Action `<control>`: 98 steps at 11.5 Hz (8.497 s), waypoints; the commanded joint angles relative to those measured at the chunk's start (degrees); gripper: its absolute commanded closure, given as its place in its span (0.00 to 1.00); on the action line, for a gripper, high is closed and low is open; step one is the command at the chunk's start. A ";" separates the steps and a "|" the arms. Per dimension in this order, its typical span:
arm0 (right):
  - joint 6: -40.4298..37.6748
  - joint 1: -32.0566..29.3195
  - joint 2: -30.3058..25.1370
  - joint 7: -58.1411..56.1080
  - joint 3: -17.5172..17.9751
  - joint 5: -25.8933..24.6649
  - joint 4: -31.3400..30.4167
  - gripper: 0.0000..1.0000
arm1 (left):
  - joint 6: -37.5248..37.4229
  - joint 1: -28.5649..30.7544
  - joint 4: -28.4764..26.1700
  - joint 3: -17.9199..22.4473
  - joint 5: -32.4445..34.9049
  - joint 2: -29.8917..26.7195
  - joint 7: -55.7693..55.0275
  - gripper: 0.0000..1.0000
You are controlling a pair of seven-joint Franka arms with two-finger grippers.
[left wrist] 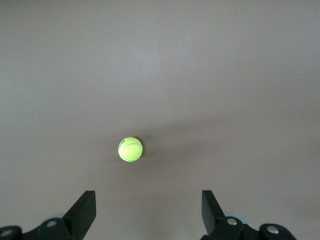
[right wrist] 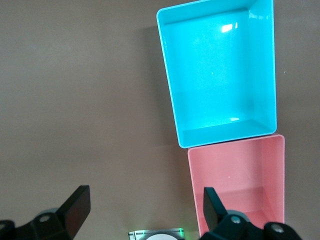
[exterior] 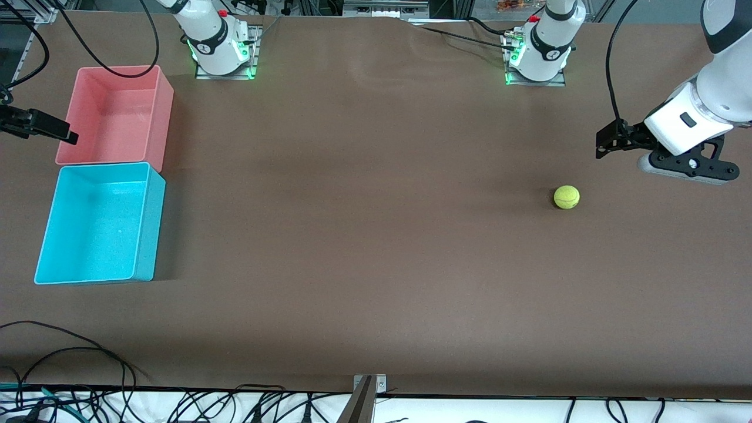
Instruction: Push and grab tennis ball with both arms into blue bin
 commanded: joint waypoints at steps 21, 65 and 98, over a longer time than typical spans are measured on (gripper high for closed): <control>-1.06 -0.20 -0.32 -0.60 0.09 0.79 0.65 0.00 | -0.64 1.57 -1.19 0.03 -0.21 -0.30 13.54 1.00; -0.97 -0.12 -0.15 -0.51 0.26 0.88 0.56 0.00 | 68.17 19.33 -45.14 -0.41 9.10 16.40 93.90 1.00; 5.24 0.76 -5.74 0.45 3.87 -0.70 -16.44 0.00 | 39.56 32.08 -29.08 -19.39 16.58 13.42 34.81 0.91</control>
